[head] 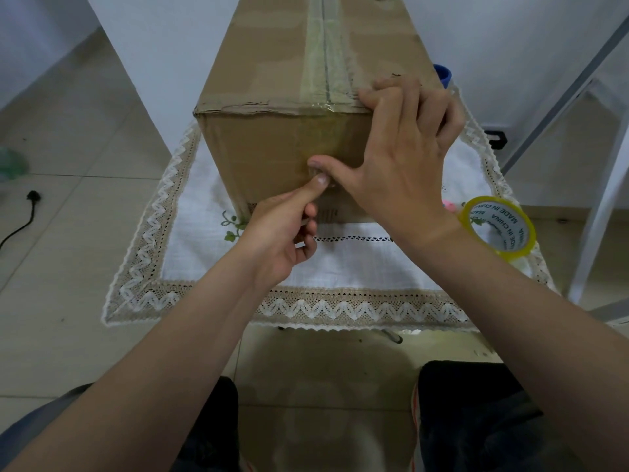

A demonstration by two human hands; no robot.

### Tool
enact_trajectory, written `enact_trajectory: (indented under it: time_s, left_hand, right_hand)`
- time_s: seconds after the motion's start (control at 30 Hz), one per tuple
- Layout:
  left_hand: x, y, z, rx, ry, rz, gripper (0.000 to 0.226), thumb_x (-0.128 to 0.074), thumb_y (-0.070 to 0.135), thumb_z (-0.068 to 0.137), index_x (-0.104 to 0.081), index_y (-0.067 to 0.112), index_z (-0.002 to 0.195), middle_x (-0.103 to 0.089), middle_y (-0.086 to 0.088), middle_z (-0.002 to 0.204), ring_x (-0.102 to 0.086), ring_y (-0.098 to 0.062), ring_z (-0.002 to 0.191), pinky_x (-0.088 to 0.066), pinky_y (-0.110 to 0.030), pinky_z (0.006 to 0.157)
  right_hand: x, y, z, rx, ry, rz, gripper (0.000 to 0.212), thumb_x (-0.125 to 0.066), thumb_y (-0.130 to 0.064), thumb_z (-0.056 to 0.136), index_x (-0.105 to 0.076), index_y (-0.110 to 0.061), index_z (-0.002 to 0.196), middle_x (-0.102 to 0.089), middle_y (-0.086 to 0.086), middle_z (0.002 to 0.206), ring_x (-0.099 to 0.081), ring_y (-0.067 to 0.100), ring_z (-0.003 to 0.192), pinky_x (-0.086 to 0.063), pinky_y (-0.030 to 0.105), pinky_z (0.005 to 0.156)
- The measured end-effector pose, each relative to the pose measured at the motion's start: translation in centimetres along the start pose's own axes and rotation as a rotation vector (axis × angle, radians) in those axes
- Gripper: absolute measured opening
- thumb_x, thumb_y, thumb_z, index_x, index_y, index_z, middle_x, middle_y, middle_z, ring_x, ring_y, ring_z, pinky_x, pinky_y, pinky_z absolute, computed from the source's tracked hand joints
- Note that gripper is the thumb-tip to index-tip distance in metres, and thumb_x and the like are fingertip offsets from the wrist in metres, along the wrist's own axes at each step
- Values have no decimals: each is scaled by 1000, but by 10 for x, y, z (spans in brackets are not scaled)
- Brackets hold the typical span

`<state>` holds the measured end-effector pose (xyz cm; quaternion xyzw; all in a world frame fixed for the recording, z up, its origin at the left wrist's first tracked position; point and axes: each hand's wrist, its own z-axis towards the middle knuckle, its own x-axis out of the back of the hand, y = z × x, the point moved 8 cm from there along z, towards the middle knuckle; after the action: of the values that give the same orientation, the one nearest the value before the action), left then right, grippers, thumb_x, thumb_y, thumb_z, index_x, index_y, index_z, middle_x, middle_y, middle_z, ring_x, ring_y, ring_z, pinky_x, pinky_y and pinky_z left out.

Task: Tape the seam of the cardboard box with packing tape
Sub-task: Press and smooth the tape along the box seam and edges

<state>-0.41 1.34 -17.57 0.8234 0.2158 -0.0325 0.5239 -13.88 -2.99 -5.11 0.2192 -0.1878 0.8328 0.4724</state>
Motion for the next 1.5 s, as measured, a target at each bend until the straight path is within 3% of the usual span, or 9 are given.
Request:
enact_trajectory:
  time_s: [0.17,0.47,0.63,0.87,1.1,1.2,1.3,1.37,1.5]
  left_hand:
    - [6,4,-2,-85,90,65,16,-84,41,86,-84,30,98,-52,16,50,-47,0,42,-42,-16,44]
    - [6,3,-2,-58,105,52,21,-83,33,89,-81,27,109,-53,15,47,-46,1,40,-42,-15,42]
    - [5,-2,-2,38,96,10,8,-85,35,87,-81,29,91,-53,14,49,-45,-1,42,-40,-16,40]
    - [10,-34,-4,244,98,13,45,-85,33,85,-59,24,50,-50,13,46,-45,-1,37,-39,-14,37]
    - [2,20,-21,-319,116,568,18,-76,34,90,-80,27,74,-67,10,52,-62,-5,47,-50,-20,48]
    - [-5,63,-50,-858,238,844,28,-72,35,93,-76,20,70,-67,3,55,-61,-16,52,-51,-36,53]
    - [-6,95,-84,-1336,419,931,19,-71,25,98,-76,12,86,-70,4,77,-61,-23,71,-43,-30,71]
    - [-1,106,-89,-1405,551,968,14,-71,26,98,-76,13,101,-73,-1,97,-62,-31,94,-37,-27,88]
    - [7,99,-76,-1233,704,1076,49,-70,38,91,-62,25,138,-54,7,151,-42,-26,144,-31,-41,106]
  right_hand:
    - [-2,0,0,-44,12,30,90,-60,-87,74,-65,-6,113,-64,13,120,-59,40,110,-36,56,105]
    - [-7,0,-6,-4,12,25,98,-61,-92,70,-64,-8,120,-63,12,127,-55,37,117,-36,62,108]
    - [-6,0,-5,-7,4,25,97,-65,-89,65,-64,-9,120,-63,11,129,-56,38,119,-33,62,111]
    - [-11,-2,-7,31,-47,-36,111,-70,-90,52,-37,-17,130,-59,11,137,-32,26,127,-27,64,118]
    - [-9,-3,-10,59,-85,-49,110,-54,-95,71,-54,-9,139,-56,13,142,-43,34,134,-26,64,118]
    - [1,2,-3,14,-52,47,79,-51,-82,88,-61,-15,129,-60,6,135,-48,32,124,-33,56,113]
    - [6,4,3,-57,-42,60,62,-53,-74,92,-63,-20,120,-62,3,125,-54,32,115,-36,49,106]
    - [5,2,5,-79,-46,37,61,-56,-72,91,-64,-19,119,-62,5,123,-55,34,112,-37,49,104]
    - [1,2,0,-74,-73,12,69,-61,-73,85,-63,-18,126,-61,5,131,-55,35,119,-35,52,110]
